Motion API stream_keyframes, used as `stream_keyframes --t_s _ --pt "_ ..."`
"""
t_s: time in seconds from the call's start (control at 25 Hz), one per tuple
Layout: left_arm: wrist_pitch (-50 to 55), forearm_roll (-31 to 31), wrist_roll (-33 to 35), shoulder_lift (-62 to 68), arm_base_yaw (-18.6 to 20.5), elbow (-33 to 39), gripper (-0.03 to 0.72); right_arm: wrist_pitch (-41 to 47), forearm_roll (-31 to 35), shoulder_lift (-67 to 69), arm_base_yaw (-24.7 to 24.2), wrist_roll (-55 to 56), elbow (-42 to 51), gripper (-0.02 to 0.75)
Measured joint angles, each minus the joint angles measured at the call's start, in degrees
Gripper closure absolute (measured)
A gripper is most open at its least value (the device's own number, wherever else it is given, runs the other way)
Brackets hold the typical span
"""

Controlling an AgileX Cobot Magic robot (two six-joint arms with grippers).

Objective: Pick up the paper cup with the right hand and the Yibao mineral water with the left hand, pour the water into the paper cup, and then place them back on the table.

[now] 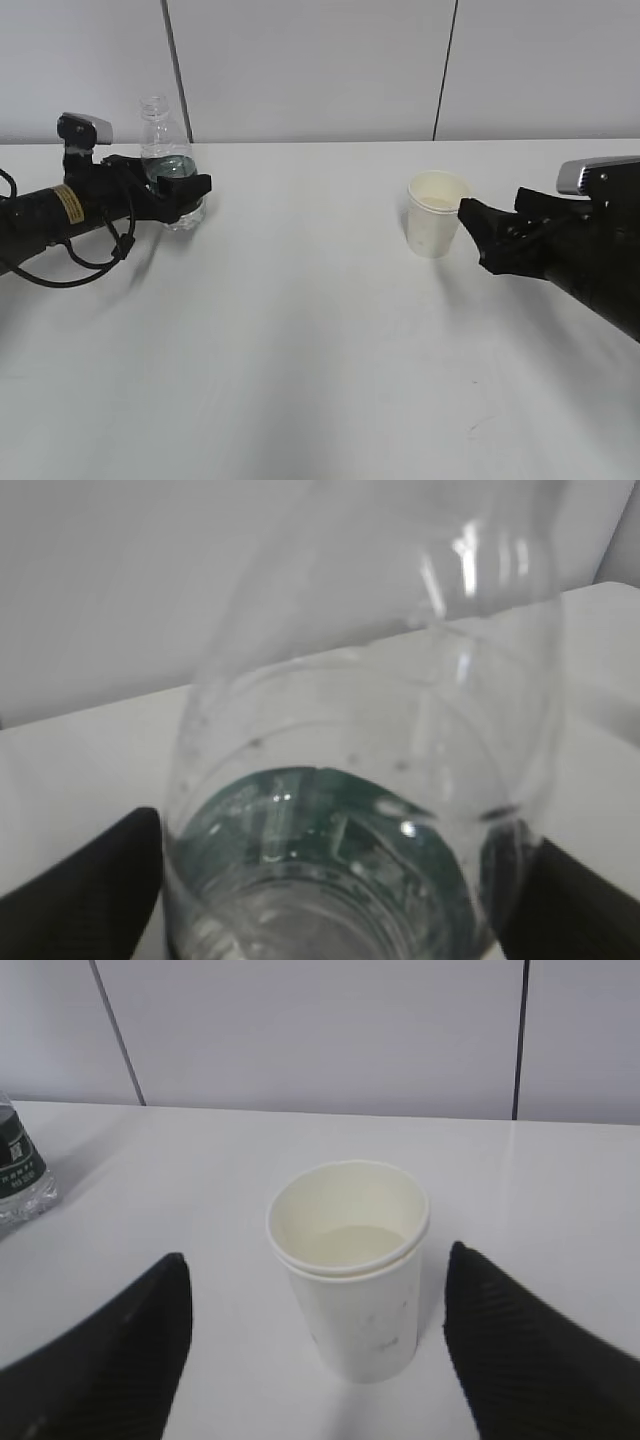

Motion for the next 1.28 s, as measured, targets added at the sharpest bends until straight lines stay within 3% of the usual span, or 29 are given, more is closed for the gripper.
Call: stream_keyframes --t_s 0.28,0.8,1.28 --pt "-0.1 0.3 0.0 -1.4 0.0 0.1 0.085 1.1 0.0 -2.3 0.0 0.0 0.0 0.136" --pt "2.2 2.4 -4.3 -11.2 0.0 0.2 0.095 13.3 0.0 -13.7 0.0 -0.1 -0.3 0.143" --pt "17.7 2.5 -13.2 -25.1 0.0 0.2 0.113 37.3 0.0 -19.2 0.0 1.2 -12.8 0.143"
